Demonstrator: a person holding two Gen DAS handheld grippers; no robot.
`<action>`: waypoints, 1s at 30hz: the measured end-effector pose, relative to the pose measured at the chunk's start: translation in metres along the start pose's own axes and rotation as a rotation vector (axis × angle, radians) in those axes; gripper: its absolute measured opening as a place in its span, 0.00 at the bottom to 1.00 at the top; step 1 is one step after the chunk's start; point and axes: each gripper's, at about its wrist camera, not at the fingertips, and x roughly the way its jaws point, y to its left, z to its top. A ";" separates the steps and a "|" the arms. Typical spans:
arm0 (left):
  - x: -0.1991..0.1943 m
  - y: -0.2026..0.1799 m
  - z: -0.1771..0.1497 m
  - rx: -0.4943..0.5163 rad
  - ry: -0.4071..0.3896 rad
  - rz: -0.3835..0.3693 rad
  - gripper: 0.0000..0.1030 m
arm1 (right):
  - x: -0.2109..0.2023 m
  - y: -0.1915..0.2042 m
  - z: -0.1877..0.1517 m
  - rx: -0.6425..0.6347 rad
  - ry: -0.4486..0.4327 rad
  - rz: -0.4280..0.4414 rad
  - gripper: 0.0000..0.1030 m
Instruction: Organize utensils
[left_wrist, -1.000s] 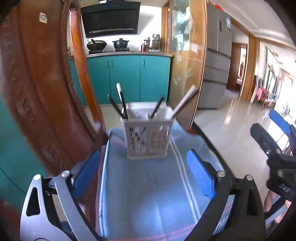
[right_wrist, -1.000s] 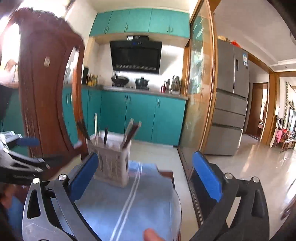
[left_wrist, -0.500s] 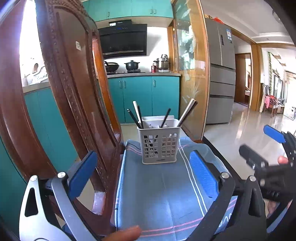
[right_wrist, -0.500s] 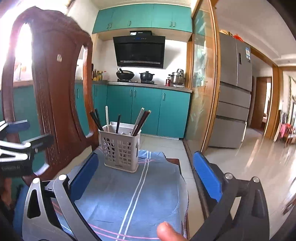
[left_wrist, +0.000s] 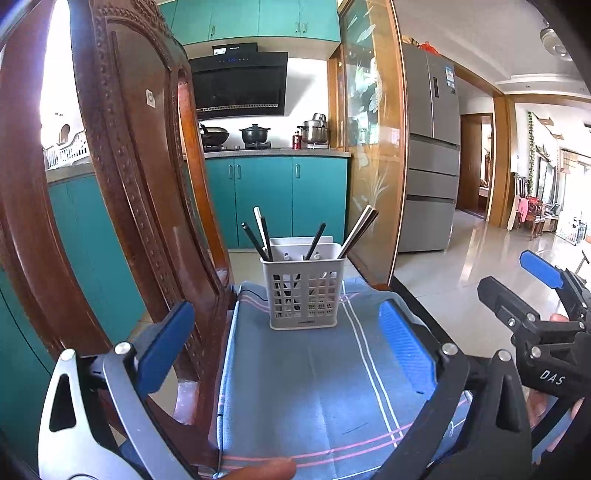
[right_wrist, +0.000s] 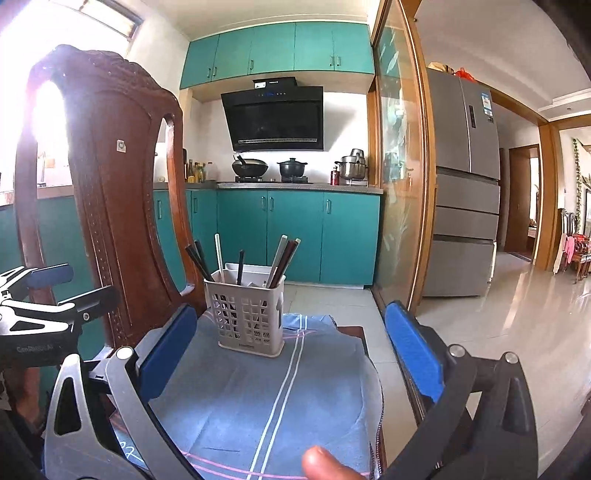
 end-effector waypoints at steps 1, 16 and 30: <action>0.000 0.000 0.000 0.000 0.001 0.002 0.96 | 0.000 0.000 0.000 -0.001 0.000 0.000 0.97; 0.004 -0.002 -0.001 -0.009 0.018 -0.013 0.96 | 0.001 0.004 0.007 -0.017 -0.011 -0.014 0.97; 0.003 -0.003 -0.001 -0.006 0.021 -0.021 0.96 | 0.001 0.004 0.008 -0.026 -0.010 -0.014 0.97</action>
